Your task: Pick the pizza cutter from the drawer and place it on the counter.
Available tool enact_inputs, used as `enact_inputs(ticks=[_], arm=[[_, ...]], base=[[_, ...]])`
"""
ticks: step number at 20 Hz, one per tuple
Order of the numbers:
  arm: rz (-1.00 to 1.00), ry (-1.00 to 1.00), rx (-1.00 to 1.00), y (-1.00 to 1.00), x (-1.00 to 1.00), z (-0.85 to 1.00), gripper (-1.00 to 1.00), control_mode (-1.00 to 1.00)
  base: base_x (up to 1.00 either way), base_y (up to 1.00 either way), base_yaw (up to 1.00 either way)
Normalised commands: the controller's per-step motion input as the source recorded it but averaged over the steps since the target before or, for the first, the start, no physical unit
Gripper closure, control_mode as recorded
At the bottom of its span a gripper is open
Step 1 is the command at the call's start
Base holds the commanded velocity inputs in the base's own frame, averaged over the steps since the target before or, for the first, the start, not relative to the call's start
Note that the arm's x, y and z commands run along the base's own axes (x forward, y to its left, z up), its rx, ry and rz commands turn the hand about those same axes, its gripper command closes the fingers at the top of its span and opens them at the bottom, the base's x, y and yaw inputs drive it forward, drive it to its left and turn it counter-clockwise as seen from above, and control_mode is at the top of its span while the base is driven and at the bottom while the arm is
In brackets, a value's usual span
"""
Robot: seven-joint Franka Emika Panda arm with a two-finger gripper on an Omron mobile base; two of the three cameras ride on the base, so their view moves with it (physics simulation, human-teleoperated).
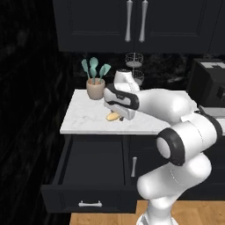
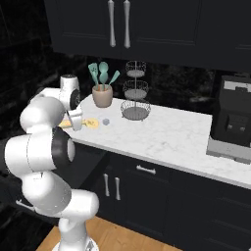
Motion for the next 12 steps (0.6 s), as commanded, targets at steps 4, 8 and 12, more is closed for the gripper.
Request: enact_inputs(ticks=[4, 8, 12], arm=[[-0.10, 0.00, 0.00, -0.16, 0.57, -0.58, 1.00, -1.00], [-0.08, -0.01, 0.00, 0.00, 0.55, -0.74, 1.00, -1.00], [-0.08, 0.00, 0.00, -0.12, 0.71, -0.52, 1.00, -1.00]], base=[[0.00, 0.00, 0.00], [0.00, 0.00, 0.00], [0.00, 0.00, 0.00]])
